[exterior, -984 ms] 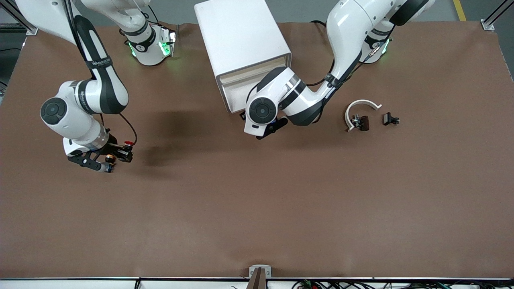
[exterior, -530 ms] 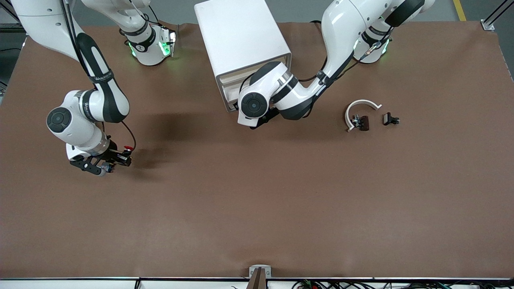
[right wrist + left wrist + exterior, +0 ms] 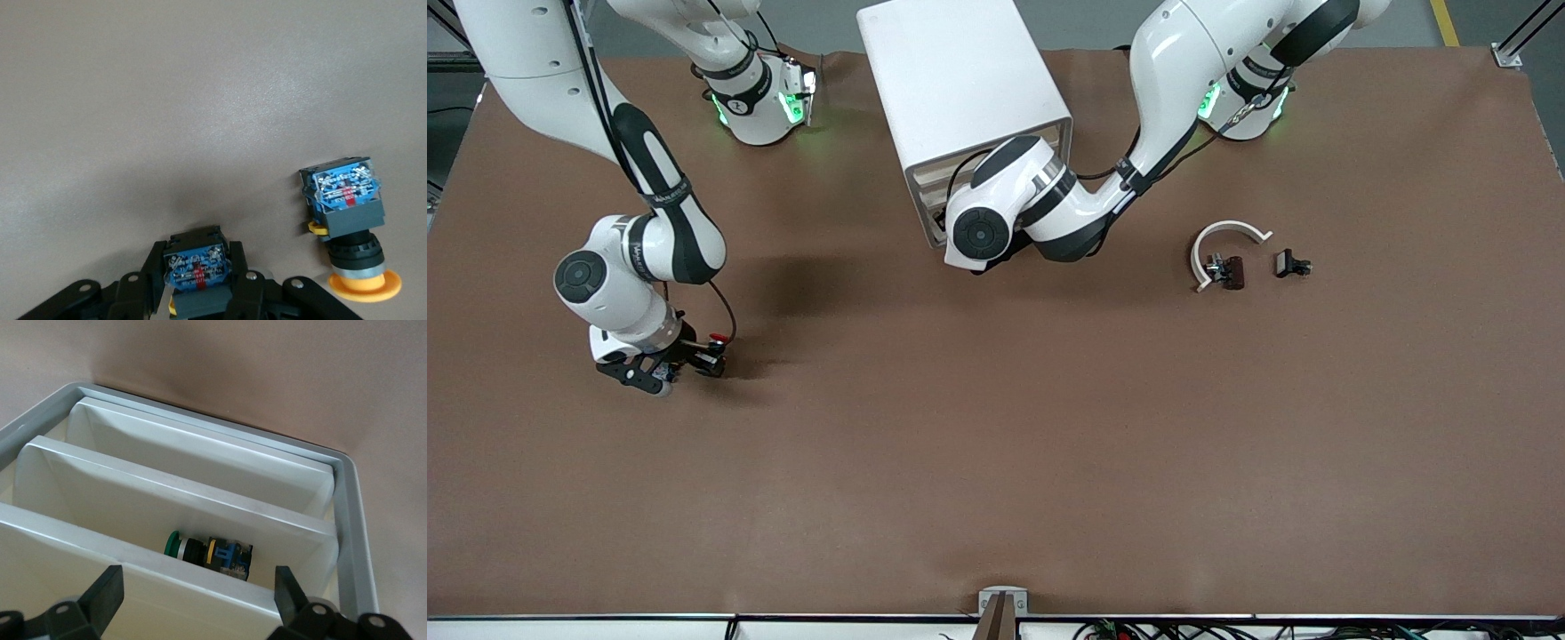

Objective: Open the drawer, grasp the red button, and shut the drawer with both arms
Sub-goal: 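Place the button with the right gripper while the left gripper pushes the drawer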

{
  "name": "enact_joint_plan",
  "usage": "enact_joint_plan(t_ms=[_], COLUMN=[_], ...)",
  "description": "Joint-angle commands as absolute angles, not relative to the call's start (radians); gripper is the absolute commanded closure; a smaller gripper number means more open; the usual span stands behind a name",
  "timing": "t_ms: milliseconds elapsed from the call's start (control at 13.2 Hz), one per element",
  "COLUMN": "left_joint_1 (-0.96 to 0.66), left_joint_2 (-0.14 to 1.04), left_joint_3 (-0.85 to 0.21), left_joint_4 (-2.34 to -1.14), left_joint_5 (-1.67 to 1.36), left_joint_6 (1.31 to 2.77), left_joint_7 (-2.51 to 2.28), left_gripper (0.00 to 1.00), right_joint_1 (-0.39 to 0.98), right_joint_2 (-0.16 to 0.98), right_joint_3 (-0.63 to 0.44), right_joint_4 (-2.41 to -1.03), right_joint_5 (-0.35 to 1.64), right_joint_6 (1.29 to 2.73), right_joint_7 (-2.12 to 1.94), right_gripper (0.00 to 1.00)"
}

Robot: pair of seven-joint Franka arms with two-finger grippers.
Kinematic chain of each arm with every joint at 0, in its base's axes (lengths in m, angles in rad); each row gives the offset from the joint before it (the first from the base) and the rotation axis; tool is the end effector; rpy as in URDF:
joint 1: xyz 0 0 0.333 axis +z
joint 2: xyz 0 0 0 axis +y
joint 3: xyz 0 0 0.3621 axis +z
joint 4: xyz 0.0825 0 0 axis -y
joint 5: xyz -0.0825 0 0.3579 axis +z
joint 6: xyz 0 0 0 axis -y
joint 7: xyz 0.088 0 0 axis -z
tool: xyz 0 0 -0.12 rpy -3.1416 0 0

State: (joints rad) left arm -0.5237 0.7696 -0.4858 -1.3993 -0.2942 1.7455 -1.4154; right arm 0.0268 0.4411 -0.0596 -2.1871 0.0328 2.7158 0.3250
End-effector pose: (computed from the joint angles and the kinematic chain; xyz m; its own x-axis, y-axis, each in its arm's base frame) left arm 0.4068 -0.5586 0.3139 0.6209 0.5100 -0.5954 0.4443 -0.8546 -0.2687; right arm 0.5747 -0.0189 0.2426 0.9247 -0.3705 0.0870 -0.3703 -0.9287 -0.0195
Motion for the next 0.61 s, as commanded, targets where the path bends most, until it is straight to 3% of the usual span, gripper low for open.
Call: enact_joint_plan(t_ms=[0, 530], left_joint_1=[-0.520, -0.491], left_joint_2=[0.784, 0.762], left_joint_3=[-0.512, -0.508], left_joint_4=[-1.396, -1.376], left_joint_5=[-0.311, -0.182], left_joint_6=[1.740, 1.740], left_joint_7=[-1.411, -1.385], left_gripper=[0.00, 0.00], right_joint_1=[0.006, 0.008], right_joint_2=[0.448, 0.479], right_joint_3=[-0.048, -0.048], right_joint_4=[-2.174, -2.145], right_joint_5=[0.021, 0.018], right_joint_6=[2.718, 2.729], right_joint_7=[0.319, 0.313], right_gripper=[1.00, 1.00])
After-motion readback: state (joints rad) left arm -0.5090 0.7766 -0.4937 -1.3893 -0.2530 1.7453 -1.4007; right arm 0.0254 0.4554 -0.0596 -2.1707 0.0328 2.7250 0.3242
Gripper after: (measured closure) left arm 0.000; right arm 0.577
